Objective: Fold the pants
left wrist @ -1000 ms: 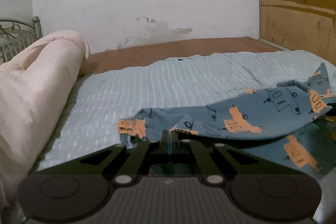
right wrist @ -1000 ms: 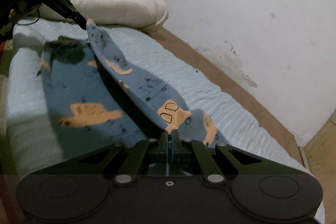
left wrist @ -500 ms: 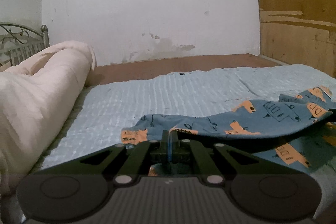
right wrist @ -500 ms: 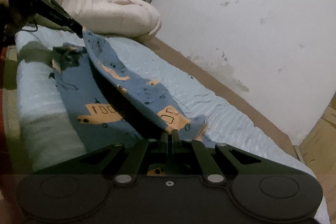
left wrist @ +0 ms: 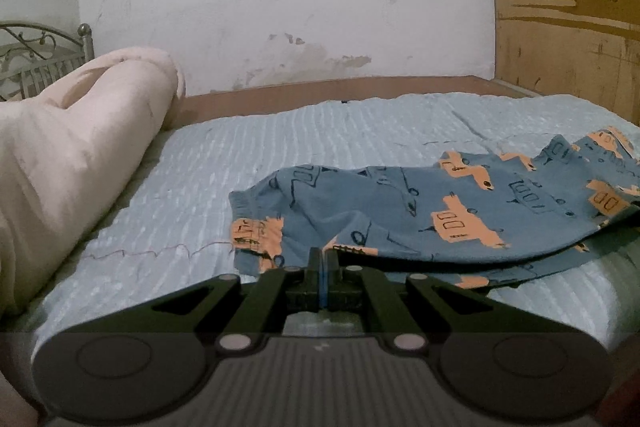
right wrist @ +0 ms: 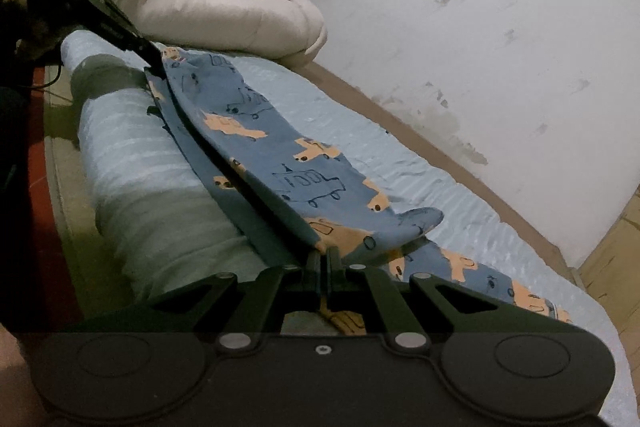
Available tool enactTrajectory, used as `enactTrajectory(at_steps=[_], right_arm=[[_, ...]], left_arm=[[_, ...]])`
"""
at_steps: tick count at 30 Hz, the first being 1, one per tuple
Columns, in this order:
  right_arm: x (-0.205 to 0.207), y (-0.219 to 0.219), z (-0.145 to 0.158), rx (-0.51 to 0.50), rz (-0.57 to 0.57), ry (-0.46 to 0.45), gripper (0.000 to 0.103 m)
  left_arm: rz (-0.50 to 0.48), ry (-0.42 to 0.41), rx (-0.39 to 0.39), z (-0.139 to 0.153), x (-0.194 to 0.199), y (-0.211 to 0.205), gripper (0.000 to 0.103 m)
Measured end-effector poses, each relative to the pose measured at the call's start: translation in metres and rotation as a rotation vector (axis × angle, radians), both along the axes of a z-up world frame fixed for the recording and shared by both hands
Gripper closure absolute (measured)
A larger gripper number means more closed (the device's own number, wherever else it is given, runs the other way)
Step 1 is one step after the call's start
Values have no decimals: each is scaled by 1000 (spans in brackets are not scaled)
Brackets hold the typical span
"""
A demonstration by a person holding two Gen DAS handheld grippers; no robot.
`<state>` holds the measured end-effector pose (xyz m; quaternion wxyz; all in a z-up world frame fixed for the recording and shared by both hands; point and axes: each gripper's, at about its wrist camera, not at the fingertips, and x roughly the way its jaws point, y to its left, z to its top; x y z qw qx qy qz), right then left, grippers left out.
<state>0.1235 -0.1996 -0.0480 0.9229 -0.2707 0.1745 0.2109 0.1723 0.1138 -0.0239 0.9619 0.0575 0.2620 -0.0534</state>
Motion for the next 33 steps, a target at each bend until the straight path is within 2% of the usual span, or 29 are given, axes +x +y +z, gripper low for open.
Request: enactTrajectory(at_steps=[3, 8, 10, 13, 15, 16, 17, 18, 21, 23, 26, 33], right_arm=[[-5, 1, 3, -7, 13, -15, 103], [-5, 3, -9, -15, 17, 25, 102], [-4, 4, -10, -4, 8, 25, 100], [-6, 1, -8, 16, -1, 12, 88], [-6, -5, -6, 46, -15, 8, 63], [-7, -9, -5, 64, -25, 7, 55], [-8, -13, -3, 86, -35, 6, 41], [-9, -18, -2, 106, -44, 5, 31], [-14, -34, 1, 169, -95, 10, 13], [-16, -48, 3, 213, -139, 11, 3], [-22, -72, 4, 274, -214, 9, 1], [-21, -149, 6, 348, -416, 14, 1]], left_arm=[[2, 9, -1, -3, -2, 1, 103], [-1, 31, 9, -9, -1, 0, 103], [0, 34, 19, -10, -2, -2, 103], [-16, 42, 18, -8, -6, -6, 97], [-29, 28, 19, -7, -11, -10, 83], [-41, 24, 17, -6, -14, -14, 64], [-43, 16, 15, -4, -16, -18, 46], [-43, 6, 10, -3, -18, -24, 41], [-75, -8, -13, 2, -20, -44, 25], [-97, -25, -27, 6, -20, -62, 7], [-157, -46, -55, 10, -17, -95, 1], [-325, -39, -136, 16, 4, -183, 1]])
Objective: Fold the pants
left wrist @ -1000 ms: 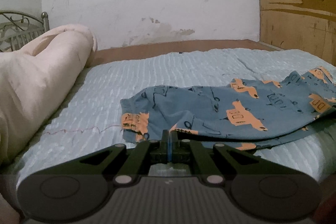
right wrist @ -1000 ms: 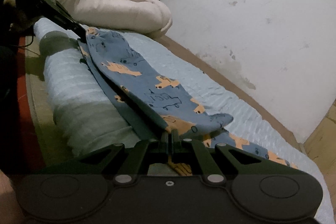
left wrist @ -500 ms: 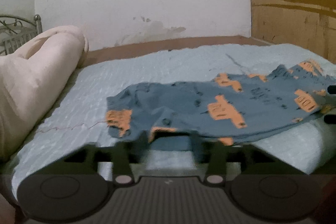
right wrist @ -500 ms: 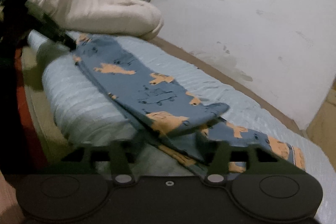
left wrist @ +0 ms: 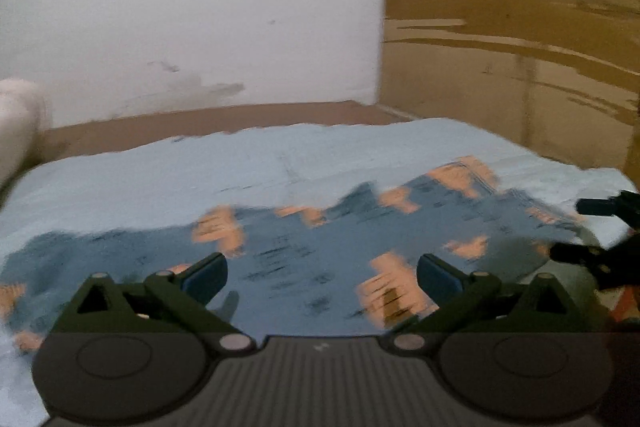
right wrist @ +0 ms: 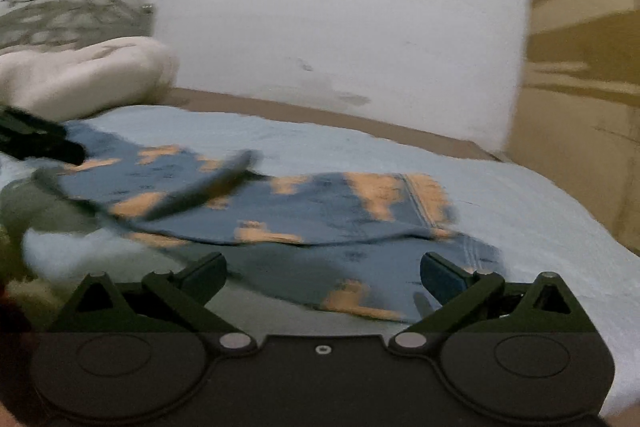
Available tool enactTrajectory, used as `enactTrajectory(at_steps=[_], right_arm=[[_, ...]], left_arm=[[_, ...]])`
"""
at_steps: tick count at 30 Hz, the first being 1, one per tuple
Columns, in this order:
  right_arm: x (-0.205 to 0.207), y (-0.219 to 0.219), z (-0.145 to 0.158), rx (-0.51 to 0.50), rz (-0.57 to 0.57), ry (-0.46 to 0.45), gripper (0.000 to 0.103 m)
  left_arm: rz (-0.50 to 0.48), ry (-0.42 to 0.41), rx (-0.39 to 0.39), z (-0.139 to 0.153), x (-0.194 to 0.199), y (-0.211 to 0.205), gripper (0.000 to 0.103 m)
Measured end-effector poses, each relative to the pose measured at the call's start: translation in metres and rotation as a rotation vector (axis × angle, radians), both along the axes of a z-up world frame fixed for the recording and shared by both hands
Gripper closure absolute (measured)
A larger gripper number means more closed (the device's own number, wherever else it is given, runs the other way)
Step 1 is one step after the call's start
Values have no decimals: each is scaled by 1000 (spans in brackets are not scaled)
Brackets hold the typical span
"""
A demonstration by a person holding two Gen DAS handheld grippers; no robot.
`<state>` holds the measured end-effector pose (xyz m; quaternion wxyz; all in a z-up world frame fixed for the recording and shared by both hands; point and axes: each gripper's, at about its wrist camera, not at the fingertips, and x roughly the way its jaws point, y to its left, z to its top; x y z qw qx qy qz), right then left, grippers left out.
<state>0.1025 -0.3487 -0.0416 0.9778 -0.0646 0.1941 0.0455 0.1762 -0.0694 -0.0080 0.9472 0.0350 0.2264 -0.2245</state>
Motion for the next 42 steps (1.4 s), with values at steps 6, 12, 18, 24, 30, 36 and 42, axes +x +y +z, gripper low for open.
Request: enactTrajectory(at_steps=[6, 12, 18, 24, 30, 36, 42], right_arm=[[47, -93, 3, 109, -130, 120, 1], [101, -166, -4, 345, -147, 252, 26], [124, -179, -16, 437, -74, 328, 77], [122, -175, -4, 354, -99, 281, 96], [128, -163, -10, 252, -107, 299, 92], [123, -164, 8, 329, -47, 202, 43], [152, -150, 5, 445, 50, 288, 38]], left_arm=[[-138, -16, 62, -2, 11, -72, 1], [-207, 5, 132, -16, 14, -108, 1], [-229, 37, 150, -23, 15, -114, 1], [-220, 39, 153, -21, 15, -108, 1], [-230, 35, 145, -18, 13, -103, 1], [-271, 22, 178, -19, 16, -115, 1], [-275, 65, 242, -26, 23, -128, 12]])
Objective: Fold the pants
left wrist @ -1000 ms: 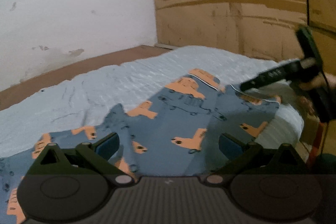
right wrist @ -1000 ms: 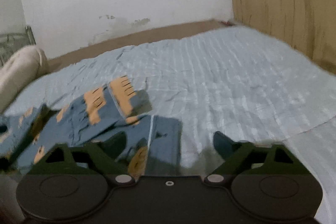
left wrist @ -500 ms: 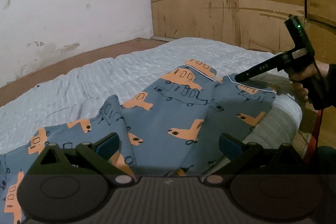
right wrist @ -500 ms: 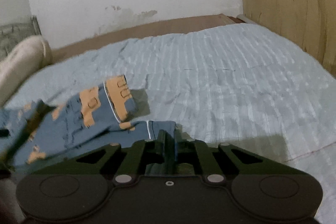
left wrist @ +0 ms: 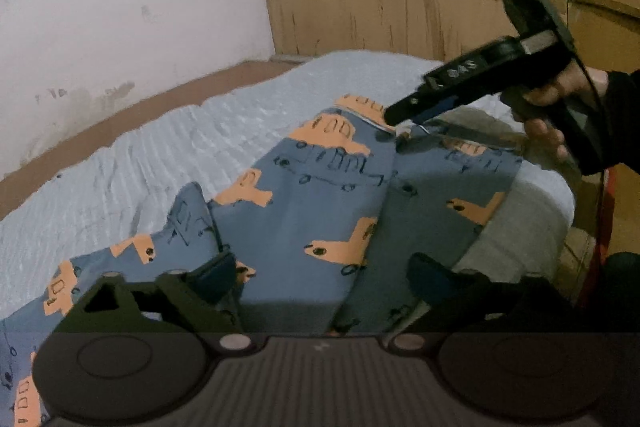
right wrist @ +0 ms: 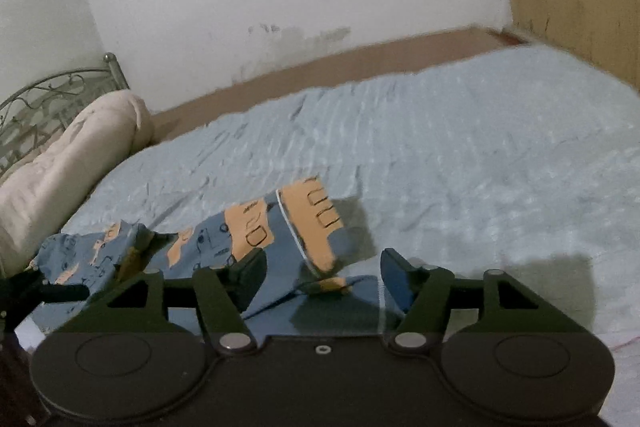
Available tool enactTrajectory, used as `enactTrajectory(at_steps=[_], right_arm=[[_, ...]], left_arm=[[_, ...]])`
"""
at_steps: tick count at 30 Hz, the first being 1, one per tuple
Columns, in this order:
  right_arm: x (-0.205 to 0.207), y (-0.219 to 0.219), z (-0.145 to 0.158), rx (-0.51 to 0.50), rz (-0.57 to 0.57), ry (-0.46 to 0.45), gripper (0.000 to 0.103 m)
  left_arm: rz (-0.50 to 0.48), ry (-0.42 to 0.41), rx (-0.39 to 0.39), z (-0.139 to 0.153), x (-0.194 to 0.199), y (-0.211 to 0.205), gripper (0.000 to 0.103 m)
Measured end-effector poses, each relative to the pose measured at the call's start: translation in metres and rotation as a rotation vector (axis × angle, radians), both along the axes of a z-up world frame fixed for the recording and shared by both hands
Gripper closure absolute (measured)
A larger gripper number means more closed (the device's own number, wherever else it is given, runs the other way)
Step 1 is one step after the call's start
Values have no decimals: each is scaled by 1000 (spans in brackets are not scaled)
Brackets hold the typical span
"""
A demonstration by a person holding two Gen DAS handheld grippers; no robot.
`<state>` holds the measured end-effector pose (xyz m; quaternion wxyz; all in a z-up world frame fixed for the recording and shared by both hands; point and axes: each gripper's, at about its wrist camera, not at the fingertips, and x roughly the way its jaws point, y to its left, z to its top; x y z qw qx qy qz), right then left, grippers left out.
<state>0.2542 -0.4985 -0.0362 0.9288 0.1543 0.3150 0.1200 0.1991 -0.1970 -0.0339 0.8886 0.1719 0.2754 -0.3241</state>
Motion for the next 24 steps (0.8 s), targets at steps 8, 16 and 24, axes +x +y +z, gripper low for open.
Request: enactTrajectory(at_steps=[8, 16, 24], right_arm=[[26, -4, -14, 121, -71, 72, 86], [3, -4, 21, 90, -67, -43, 98], [-64, -16, 60, 39, -97, -143, 98]], left_arm=[[-70, 19, 88, -4, -4, -12, 69], [12, 35, 43, 4, 2, -7, 103], [-56, 17, -34, 27, -18, 1, 103]])
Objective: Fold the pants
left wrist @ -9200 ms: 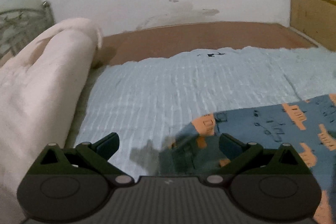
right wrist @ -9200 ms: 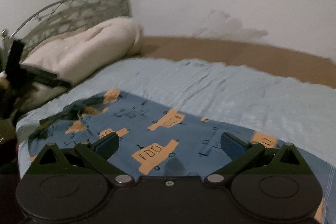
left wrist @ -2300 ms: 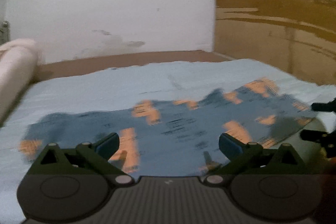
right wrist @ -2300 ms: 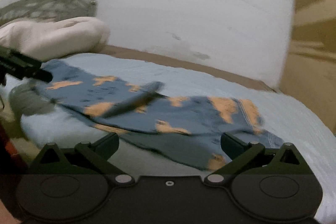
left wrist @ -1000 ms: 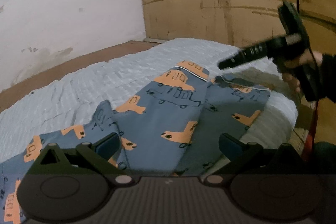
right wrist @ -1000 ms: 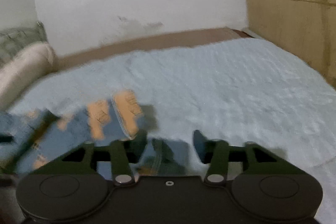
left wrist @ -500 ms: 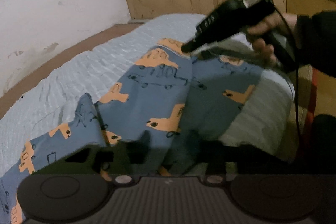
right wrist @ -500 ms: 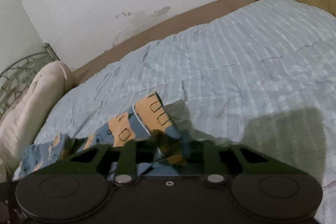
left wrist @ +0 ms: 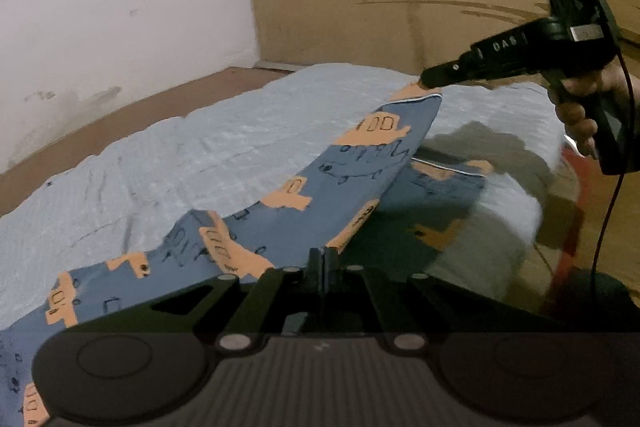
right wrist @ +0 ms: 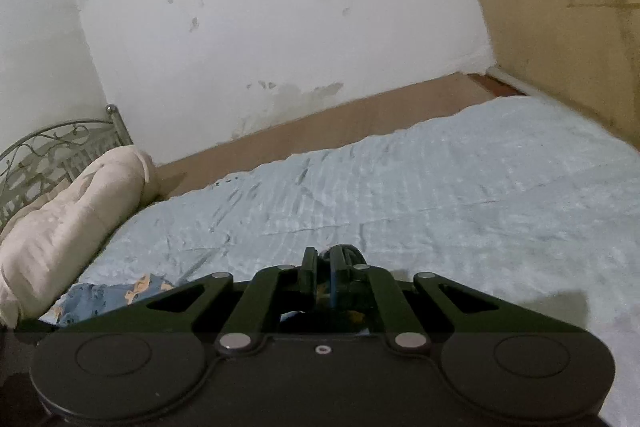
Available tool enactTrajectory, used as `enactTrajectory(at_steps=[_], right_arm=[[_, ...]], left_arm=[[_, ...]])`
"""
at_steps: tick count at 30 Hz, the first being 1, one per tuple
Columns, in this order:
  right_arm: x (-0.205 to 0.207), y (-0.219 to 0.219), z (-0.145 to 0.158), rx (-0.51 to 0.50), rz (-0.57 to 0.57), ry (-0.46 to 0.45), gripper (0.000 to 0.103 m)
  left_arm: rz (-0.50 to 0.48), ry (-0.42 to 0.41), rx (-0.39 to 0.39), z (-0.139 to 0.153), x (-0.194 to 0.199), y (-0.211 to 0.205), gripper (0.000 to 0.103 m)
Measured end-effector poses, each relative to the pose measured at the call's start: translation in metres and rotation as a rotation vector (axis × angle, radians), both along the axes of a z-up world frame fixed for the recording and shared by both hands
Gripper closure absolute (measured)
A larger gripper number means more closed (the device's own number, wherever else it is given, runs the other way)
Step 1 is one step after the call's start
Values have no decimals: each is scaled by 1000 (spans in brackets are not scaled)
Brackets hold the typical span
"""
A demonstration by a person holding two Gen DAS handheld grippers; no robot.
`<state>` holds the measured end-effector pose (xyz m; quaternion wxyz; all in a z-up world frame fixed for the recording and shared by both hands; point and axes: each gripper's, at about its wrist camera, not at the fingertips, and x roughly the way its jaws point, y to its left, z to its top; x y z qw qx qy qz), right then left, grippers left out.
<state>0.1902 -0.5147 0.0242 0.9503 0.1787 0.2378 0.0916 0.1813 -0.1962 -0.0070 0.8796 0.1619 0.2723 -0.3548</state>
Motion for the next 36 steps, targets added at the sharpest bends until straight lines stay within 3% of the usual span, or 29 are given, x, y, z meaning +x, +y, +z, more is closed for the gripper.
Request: enactTrajectory(at_steps=[6, 13, 18, 20, 23, 26, 31, 34, 36], right_arm=[[-49, -12, -28, -10, -72, 65, 98], [-61, -15, -65, 17, -89, 142, 98], [-50, -19, -59, -8, -78, 127, 70], [-37, -20, -58, -10, -72, 128, 69], [-13, -17, -61, 0, -49, 144, 70], [1, -10, -61, 7, -13, 141, 95], [-7, 1, -46, -101, -54, 75, 98], [-8, 5, -52, -157, -65, 104, 97], [-4, 6, -62, -175, -61, 143, 94]], left_arm=[[-34, 5, 53, -23, -9, -14, 103], [-29, 15, 60, -31, -9, -12, 103], [-20, 26, 58, -33, -8, -13, 103], [-15, 29, 55, -33, -8, -13, 103], [-7, 34, 50, -33, -9, -13, 103], [-3, 33, 42, -31, -9, -12, 103], [-2, 40, 40, -34, -8, -12, 103], [-2, 57, 31, -34, -5, -11, 102], [3, 74, 9, -32, -4, -8, 95]])
